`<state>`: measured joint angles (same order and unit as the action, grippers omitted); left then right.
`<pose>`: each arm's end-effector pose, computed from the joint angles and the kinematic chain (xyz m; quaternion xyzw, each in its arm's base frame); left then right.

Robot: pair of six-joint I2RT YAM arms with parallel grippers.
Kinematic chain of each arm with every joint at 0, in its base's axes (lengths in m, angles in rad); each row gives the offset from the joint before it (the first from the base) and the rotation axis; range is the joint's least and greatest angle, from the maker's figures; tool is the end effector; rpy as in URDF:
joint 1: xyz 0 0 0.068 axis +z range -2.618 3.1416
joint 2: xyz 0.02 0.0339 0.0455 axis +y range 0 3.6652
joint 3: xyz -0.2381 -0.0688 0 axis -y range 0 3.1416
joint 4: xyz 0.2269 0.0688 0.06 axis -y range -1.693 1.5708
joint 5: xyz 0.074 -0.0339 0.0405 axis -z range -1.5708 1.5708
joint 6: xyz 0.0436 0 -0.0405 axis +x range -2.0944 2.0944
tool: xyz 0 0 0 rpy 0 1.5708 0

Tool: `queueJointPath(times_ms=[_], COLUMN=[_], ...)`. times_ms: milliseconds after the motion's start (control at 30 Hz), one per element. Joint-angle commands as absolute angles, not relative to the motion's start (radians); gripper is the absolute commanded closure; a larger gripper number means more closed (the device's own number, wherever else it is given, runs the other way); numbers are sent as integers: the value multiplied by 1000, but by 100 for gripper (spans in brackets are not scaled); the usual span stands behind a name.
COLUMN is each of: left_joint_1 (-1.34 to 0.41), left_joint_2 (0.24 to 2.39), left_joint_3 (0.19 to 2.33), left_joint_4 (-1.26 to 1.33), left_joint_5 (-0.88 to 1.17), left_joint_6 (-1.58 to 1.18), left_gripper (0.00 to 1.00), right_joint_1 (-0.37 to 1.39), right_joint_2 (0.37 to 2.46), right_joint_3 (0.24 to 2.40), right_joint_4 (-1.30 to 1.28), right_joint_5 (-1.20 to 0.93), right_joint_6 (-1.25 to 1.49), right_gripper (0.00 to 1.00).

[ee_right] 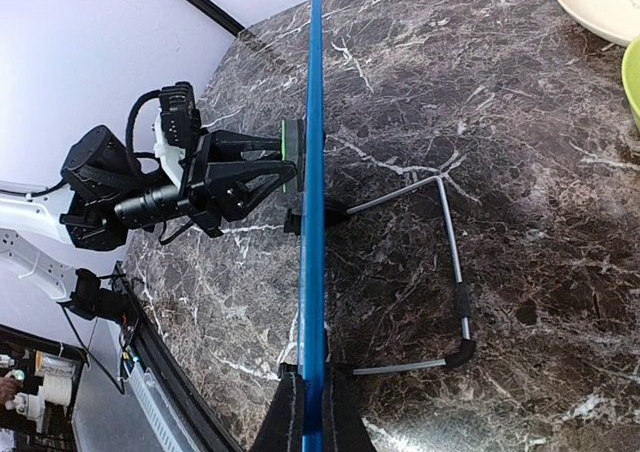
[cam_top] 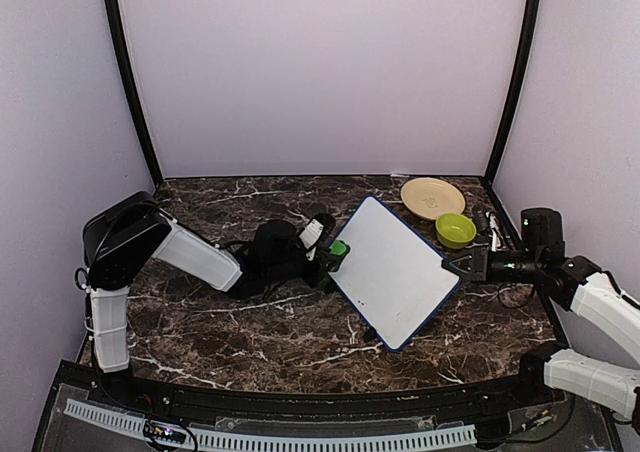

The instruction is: Erase the whiteboard

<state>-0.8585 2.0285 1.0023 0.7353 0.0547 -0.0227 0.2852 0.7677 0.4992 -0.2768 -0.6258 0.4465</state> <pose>0.2640 -0.3094 0.1304 0.3403 0.7262 -0.2744 0.5306 0.1625 0.0743 0.2198 -0.0837 0.8386 0.4175 0.3399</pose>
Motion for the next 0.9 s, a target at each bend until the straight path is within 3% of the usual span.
queueJointPath(times_ms=[0, 167, 533, 867], left_joint_1=[-953, -975, -827, -864], left_joint_2=[2038, 2040, 2039, 2040], left_joint_3=[1072, 1080, 1094, 1081], left_joint_4=[680, 675, 585, 594], left_joint_5=[97, 128, 125, 133], left_joint_6=[57, 14, -93, -36], left_gripper=[100, 100, 100, 100], right_joint_1=[297, 297, 297, 297], right_joint_2=[771, 770, 774, 770], right_joint_3=[512, 511, 512, 512], right_joint_4=[-283, -283, -282, -282], right_joint_5=[-680, -680, -684, -684], right_joint_6=[419, 419, 418, 417], right_gripper=[100, 100, 100, 100])
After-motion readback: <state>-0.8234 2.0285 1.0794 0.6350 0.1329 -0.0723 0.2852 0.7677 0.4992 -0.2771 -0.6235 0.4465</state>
